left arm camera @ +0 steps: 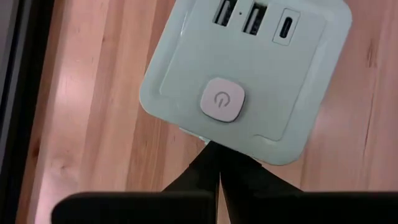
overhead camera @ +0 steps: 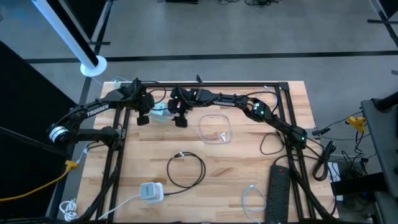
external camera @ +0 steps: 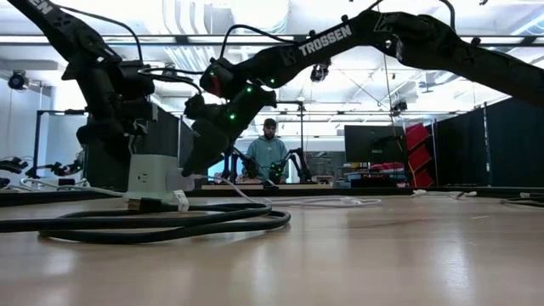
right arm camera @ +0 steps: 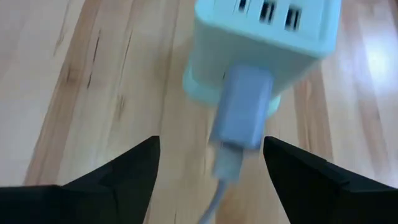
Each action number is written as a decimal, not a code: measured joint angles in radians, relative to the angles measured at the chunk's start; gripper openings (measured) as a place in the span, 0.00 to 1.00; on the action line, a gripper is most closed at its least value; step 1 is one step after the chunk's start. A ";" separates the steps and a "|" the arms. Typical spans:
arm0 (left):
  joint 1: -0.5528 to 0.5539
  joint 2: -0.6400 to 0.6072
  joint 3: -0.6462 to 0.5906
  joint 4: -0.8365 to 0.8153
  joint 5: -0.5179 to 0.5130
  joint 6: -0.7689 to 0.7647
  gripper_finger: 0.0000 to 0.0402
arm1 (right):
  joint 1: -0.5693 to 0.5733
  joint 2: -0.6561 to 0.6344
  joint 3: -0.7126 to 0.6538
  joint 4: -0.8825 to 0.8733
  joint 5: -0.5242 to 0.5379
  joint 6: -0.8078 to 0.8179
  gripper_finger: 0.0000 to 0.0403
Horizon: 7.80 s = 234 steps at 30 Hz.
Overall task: Insert USB
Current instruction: Insert the light blue charger adapter into the light green outlet extension, then insert the white USB cable into the black outlet extension
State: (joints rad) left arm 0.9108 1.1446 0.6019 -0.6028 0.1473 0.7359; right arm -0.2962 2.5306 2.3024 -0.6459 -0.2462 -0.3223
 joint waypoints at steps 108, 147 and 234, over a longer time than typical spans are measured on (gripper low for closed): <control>-0.031 -0.130 0.568 -0.210 0.186 -0.581 0.00 | -0.364 -0.974 -1.366 -0.481 0.200 1.110 0.45; -0.036 -0.161 0.538 -0.317 0.204 -0.549 0.00 | -0.499 -1.055 -1.401 -0.216 0.240 1.106 0.03; -0.538 0.122 0.542 0.733 0.411 -0.818 0.13 | 0.126 -1.098 -1.022 0.799 0.118 0.478 0.03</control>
State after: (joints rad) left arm 0.3729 1.2663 1.1435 0.1300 0.5581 -0.0816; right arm -0.1699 1.4330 1.2807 0.1526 -0.1283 0.1561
